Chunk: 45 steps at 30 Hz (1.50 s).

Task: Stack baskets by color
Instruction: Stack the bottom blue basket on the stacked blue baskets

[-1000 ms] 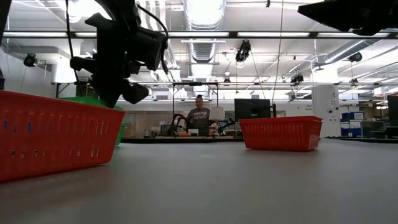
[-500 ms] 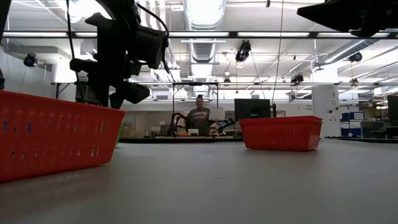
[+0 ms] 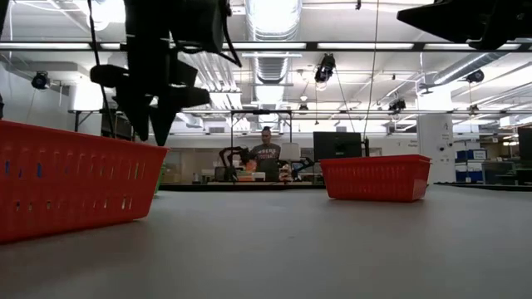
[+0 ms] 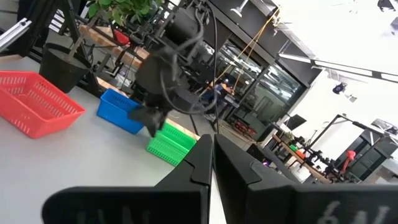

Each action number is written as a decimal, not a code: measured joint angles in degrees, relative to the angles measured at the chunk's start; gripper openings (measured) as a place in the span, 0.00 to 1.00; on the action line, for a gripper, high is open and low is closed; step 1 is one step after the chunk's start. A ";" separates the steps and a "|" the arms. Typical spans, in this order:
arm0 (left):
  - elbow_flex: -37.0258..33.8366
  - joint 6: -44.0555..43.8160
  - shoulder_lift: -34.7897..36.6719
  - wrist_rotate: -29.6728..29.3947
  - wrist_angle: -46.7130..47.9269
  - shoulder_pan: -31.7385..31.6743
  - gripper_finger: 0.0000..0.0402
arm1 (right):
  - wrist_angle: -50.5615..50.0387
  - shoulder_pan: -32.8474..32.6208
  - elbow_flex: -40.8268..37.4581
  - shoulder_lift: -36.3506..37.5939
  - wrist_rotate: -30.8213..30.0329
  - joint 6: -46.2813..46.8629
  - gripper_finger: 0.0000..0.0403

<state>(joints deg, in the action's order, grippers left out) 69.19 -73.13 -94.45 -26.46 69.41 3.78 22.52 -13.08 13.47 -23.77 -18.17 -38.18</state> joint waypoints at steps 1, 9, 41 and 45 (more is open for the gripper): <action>0.02 -0.11 0.00 2.15 0.04 0.72 0.38 | -0.02 -0.01 0.00 0.00 0.00 0.03 0.02; -1.34 -4.11 0.00 15.77 1.61 5.46 0.38 | -0.02 -0.01 0.00 0.00 0.02 0.21 0.02; -16.46 -18.22 0.00 23.31 4.05 9.46 0.25 | -0.04 0.00 0.00 0.00 0.02 0.25 0.02; -16.46 -18.16 0.00 23.31 3.51 9.46 0.10 | -0.04 0.00 0.00 0.02 0.02 0.25 0.02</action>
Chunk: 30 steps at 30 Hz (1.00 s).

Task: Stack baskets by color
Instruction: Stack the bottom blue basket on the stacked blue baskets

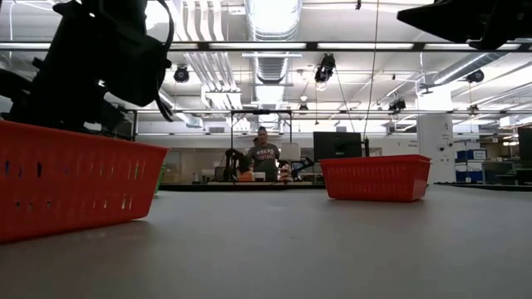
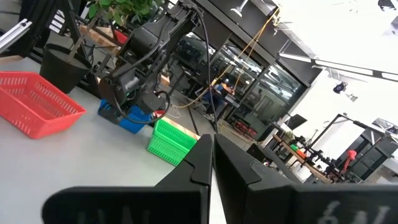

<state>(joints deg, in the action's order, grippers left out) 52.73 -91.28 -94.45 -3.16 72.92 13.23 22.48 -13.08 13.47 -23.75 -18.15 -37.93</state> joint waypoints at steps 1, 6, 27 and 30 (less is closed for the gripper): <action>0.00 0.08 0.00 0.00 -0.36 0.00 0.07 | 0.00 0.00 0.00 -0.02 0.00 0.00 0.02; 0.46 0.61 0.00 0.66 -0.35 0.34 0.01 | 0.01 -0.01 0.00 -0.02 0.00 -0.02 0.02; 26.64 64.82 1.39 -21.86 -10.99 6.60 0.00 | 2.93 0.00 3.60 -7.65 8.15 7.27 0.02; 26.29 83.25 2.63 -22.09 -26.66 6.47 0.00 | 1.24 0.00 5.25 -10.11 8.13 8.63 0.02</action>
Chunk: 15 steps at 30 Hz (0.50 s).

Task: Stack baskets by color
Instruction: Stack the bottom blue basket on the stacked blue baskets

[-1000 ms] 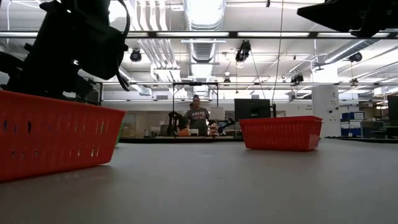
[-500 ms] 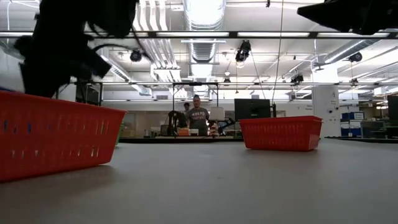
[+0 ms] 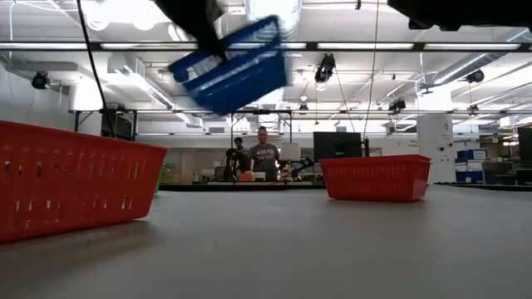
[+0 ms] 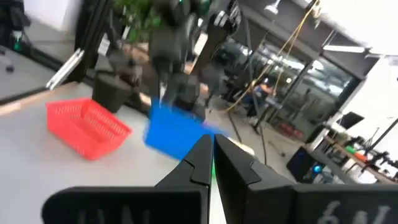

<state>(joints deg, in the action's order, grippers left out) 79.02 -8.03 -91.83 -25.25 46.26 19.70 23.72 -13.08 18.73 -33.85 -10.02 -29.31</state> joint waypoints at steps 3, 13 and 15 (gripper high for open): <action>-0.88 14.70 0.41 4.29 -12.42 -0.13 0.00 | -2.58 0.00 1.74 -2.19 0.00 1.39 0.02; -8.03 28.92 1.07 24.00 -32.36 -0.36 0.00 | -19.13 0.00 11.37 -4.78 12.06 9.97 0.19; -9.50 30.92 1.13 30.21 -35.66 -0.43 0.00 | -20.61 0.00 13.10 -5.35 15.91 10.00 0.26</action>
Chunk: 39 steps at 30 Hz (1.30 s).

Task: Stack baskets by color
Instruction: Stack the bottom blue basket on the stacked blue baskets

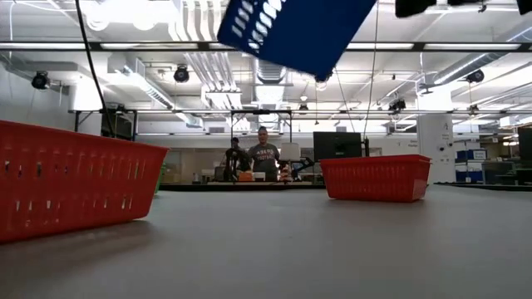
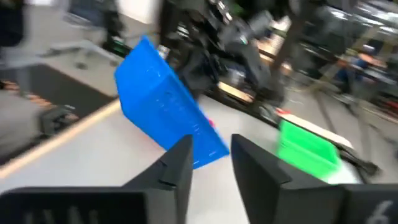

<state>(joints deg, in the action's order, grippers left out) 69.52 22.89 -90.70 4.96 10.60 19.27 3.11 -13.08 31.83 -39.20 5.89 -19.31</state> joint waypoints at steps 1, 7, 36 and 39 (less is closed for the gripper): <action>-0.62 1.01 0.00 2.93 -1.91 0.02 0.00 | -0.03 0.01 0.64 -0.49 2.11 -0.17 0.29; -3.46 8.79 0.11 13.22 -10.74 -0.04 0.00 | -0.23 0.09 3.06 -4.52 16.55 -8.46 0.44; -3.57 19.55 -0.11 29.03 -13.07 -7.17 0.00 | 29.68 6.55 11.76 -34.30 42.38 -6.07 0.43; -3.68 19.52 -0.11 29.04 -13.10 -7.38 0.00 | 29.71 7.49 13.29 -35.67 48.83 -6.14 0.39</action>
<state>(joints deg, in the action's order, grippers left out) 65.84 42.41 -90.80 34.00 -2.50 11.89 32.82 -5.60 45.12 -74.87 54.72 -25.45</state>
